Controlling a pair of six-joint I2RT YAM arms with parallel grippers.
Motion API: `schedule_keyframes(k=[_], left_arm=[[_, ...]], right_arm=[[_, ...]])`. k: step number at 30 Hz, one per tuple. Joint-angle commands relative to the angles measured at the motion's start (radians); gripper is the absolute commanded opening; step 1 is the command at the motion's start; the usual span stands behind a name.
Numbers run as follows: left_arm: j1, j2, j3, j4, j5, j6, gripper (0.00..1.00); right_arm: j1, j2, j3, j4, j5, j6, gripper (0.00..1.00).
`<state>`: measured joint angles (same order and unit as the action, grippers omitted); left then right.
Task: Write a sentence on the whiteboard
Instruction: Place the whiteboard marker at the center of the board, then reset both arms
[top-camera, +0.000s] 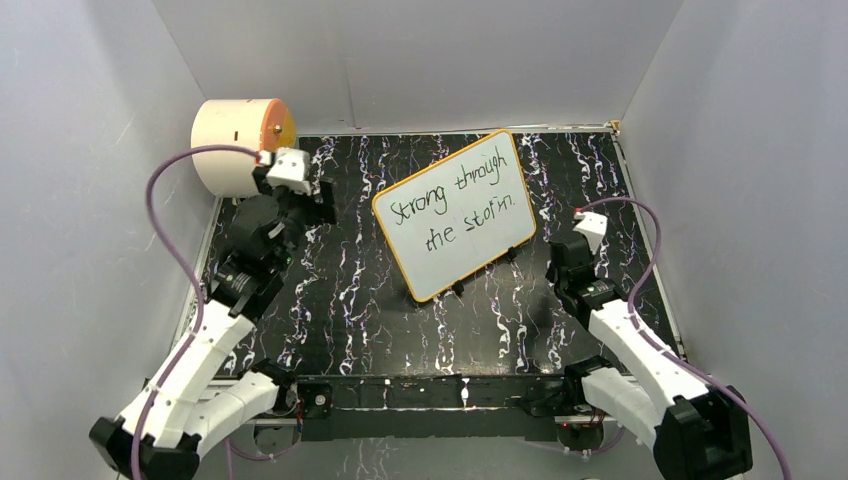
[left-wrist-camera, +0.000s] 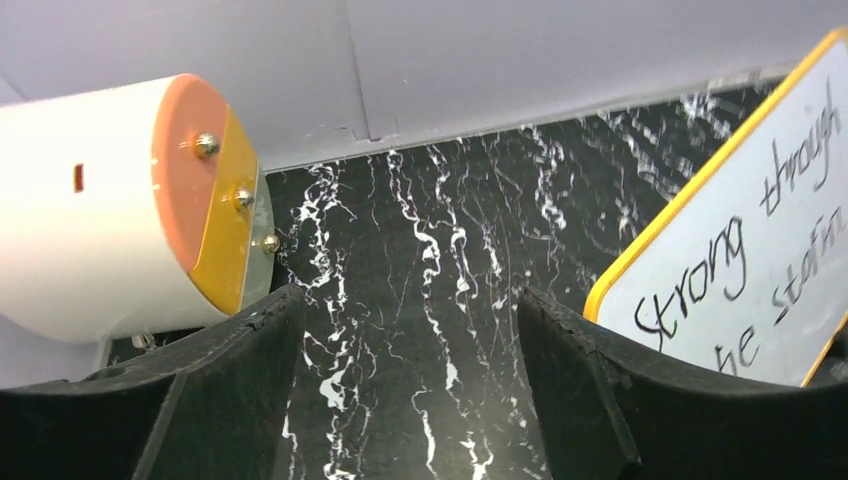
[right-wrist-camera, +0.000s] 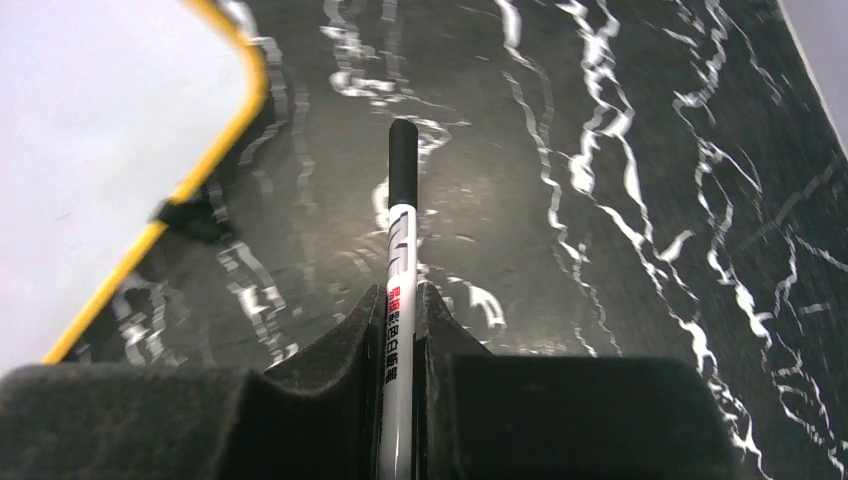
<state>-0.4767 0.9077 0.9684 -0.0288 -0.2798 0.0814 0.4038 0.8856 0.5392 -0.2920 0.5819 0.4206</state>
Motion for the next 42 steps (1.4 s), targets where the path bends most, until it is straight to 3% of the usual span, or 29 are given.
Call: schedule_keyframes(k=[1, 8, 14, 20, 29, 34, 42], left_arm=[[0.05, -0.114, -0.071, 0.067, -0.059, -0.157, 0.76], [0.081, -0.244, -0.16, 0.048, -0.095, -0.2, 0.75], [0.082, -0.365, -0.223, 0.049, -0.102, -0.219, 0.75], [0.082, -0.438, -0.274, -0.004, -0.1, -0.245, 0.74], [0.082, -0.503, -0.266, -0.156, -0.061, -0.307, 0.73], [0.082, -0.542, -0.214, -0.236, -0.087, -0.317, 0.73], [0.082, -0.639, -0.18, -0.296, -0.136, -0.318, 0.74]], right_arm=[[-0.119, 0.045, -0.041, 0.138, 0.03, 0.102, 0.0], [-0.193, 0.152, -0.087, 0.193, -0.049, 0.194, 0.0], [-0.212, 0.179, -0.139, 0.2, -0.073, 0.257, 0.1], [-0.215, 0.143, -0.161, 0.188, -0.087, 0.272, 0.32], [-0.215, -0.111, -0.108, 0.036, -0.119, 0.213, 0.59], [-0.215, -0.31, 0.016, -0.097, -0.117, 0.109, 0.77], [-0.215, -0.518, 0.234, -0.176, -0.107, -0.115, 0.95]])
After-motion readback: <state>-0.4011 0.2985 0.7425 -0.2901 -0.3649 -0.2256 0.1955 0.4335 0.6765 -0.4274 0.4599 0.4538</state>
